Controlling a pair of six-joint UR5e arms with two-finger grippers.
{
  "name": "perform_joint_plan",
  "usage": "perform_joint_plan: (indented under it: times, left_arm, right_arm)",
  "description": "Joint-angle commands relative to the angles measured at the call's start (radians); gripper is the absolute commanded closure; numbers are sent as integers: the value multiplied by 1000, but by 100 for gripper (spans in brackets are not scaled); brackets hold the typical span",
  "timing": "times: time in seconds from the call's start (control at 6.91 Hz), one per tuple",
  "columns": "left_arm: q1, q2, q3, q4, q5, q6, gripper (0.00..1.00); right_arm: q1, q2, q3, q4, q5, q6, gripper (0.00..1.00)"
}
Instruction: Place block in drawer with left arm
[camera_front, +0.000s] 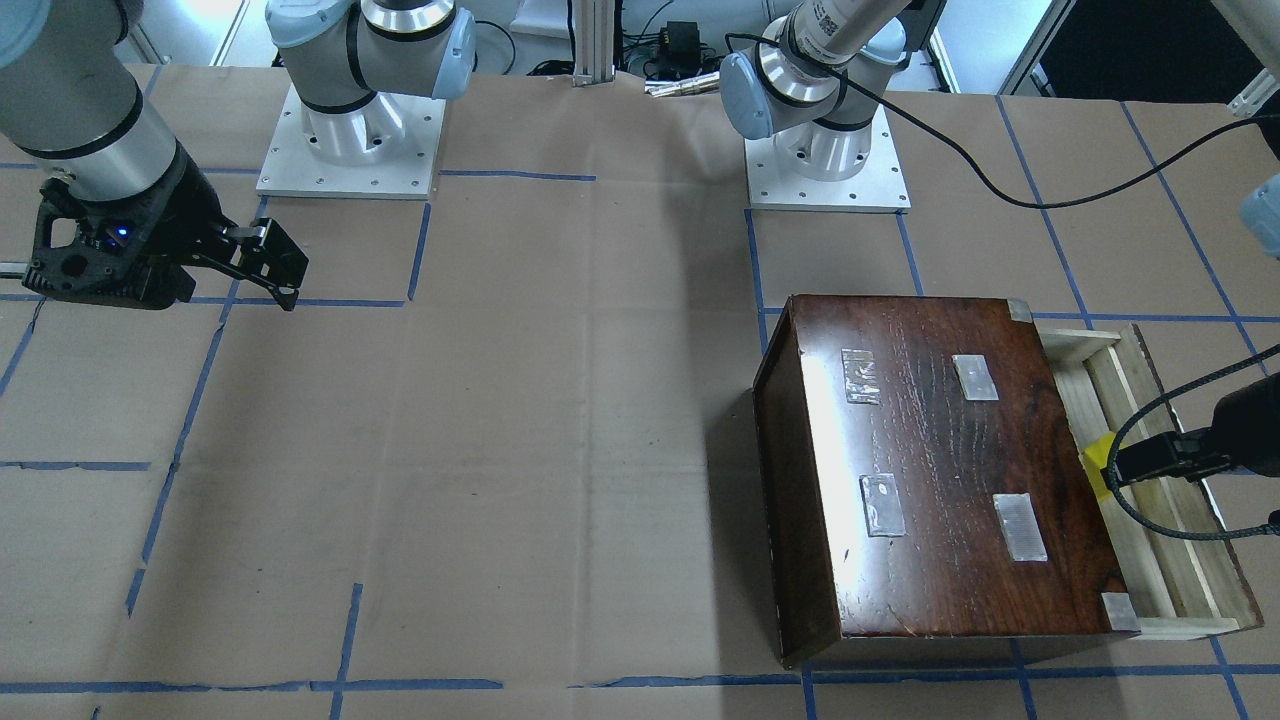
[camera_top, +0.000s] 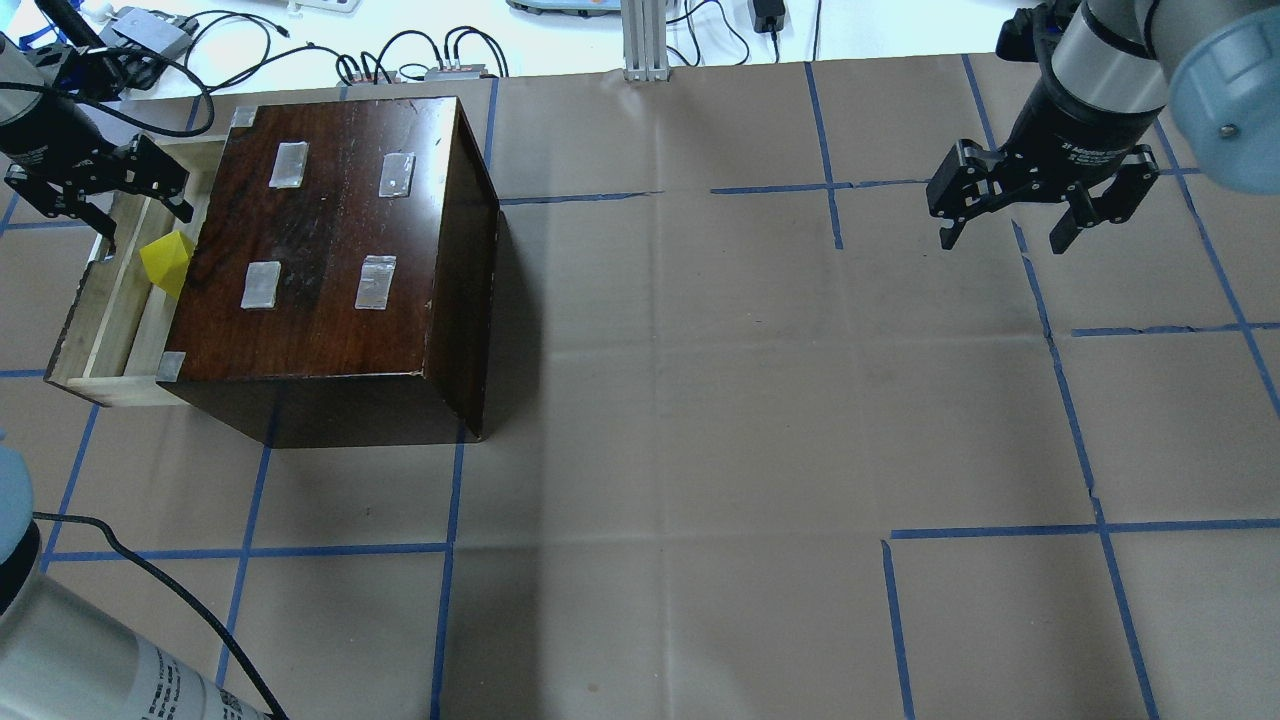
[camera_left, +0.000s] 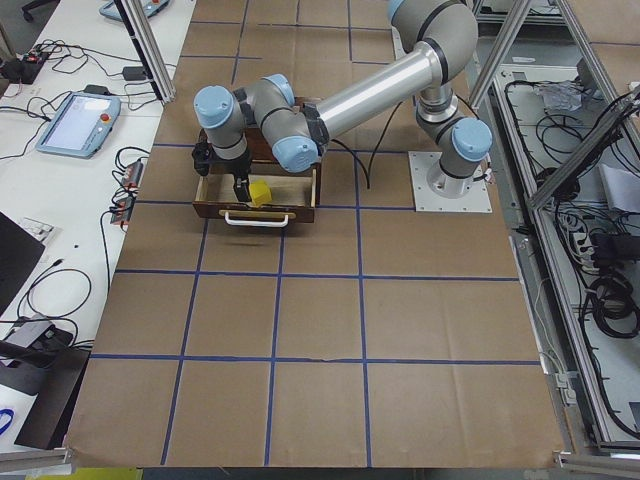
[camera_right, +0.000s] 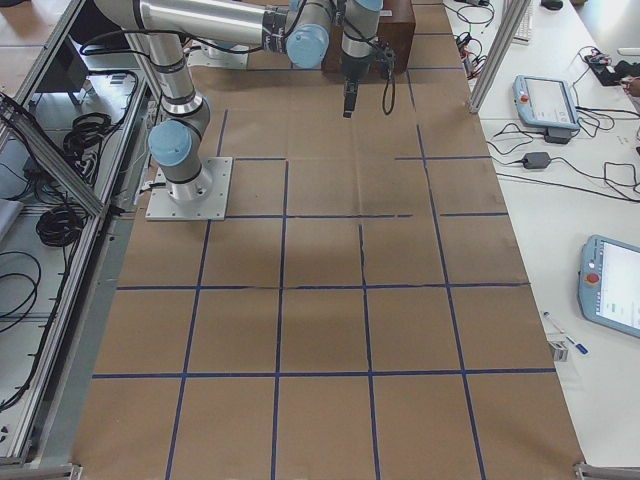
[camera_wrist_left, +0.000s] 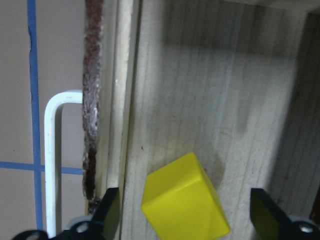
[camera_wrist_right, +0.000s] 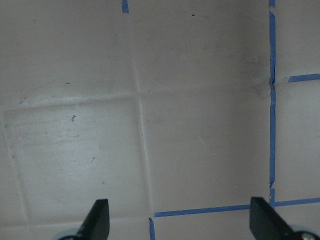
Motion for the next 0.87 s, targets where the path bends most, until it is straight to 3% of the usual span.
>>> perform_joint_plan:
  times: [0.0, 0.72]
  left_arm:
    - [-3, 36, 15, -15, 6, 0, 1]
    - [8, 134, -14, -55, 9, -2, 1]
  right_arm:
    - [0, 0, 1, 0, 0, 0, 0]
    - [0, 0, 1, 0, 0, 0, 0]
